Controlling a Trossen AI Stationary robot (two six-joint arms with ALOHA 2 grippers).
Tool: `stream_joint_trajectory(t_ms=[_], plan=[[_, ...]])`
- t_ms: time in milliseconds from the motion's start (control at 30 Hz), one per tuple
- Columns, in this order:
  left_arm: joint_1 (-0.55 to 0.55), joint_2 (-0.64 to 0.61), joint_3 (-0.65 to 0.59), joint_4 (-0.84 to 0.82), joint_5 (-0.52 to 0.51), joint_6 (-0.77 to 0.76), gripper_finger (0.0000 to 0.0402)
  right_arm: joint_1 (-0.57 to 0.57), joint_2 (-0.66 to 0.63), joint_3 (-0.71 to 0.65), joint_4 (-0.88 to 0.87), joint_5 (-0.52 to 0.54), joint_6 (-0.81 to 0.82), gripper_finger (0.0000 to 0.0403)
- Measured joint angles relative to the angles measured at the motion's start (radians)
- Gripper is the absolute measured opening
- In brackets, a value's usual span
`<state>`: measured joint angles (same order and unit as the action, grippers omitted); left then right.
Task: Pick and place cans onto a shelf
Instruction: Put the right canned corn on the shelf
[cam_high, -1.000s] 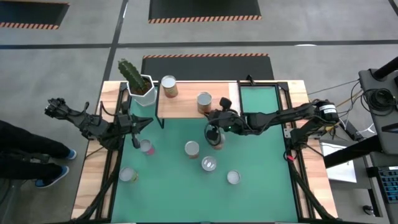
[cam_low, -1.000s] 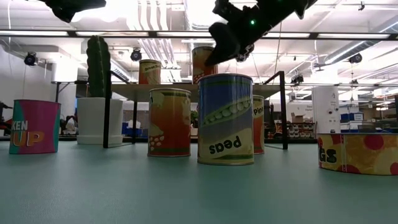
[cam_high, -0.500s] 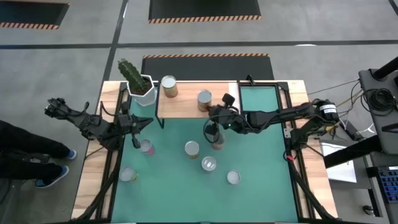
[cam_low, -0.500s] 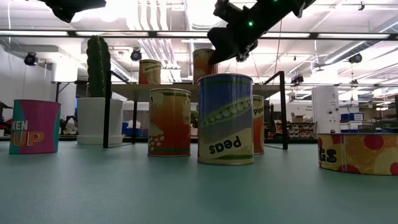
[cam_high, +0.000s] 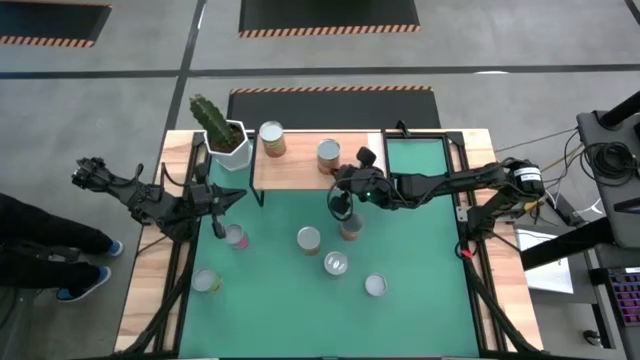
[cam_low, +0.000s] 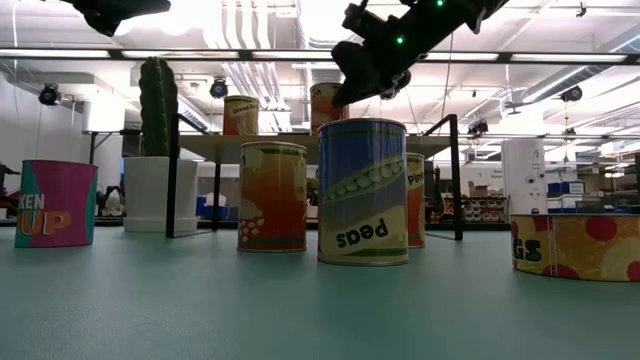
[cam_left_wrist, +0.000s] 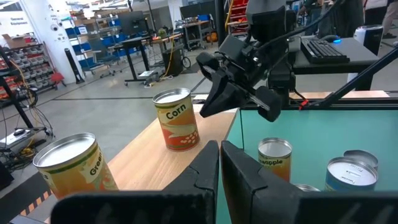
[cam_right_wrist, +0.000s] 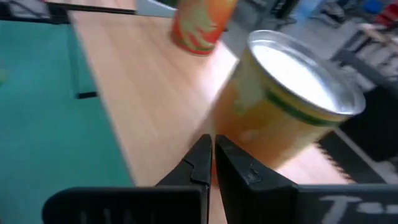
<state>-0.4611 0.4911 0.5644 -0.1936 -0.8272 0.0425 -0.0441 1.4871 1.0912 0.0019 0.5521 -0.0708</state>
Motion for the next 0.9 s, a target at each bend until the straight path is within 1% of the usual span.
stream_joint_trajectory(t_ms=[67, 233, 633, 900], plan=[[0.000, 0.000, 0.000, 0.000, 0.000, 0.000, 0.0000, 0.000, 0.000, 0.000, 0.000, -0.032, 0.000, 0.0009], [0.000, 0.000, 0.000, 0.000, 0.000, 0.000, 0.0000, -0.009, 0.000, 0.000, 0.002, -0.029, 0.000, 0.0009], [0.000, 0.000, 0.000, 0.000, 0.000, 0.000, 0.0000, -0.073, 0.001, 0.000, 0.004, -0.029, -0.008, 0.0009], [0.000, 0.000, 0.000, 0.000, 0.000, 0.000, 0.0000, -0.074, 0.002, 0.000, 0.004, -0.029, -0.008, 0.0009]])
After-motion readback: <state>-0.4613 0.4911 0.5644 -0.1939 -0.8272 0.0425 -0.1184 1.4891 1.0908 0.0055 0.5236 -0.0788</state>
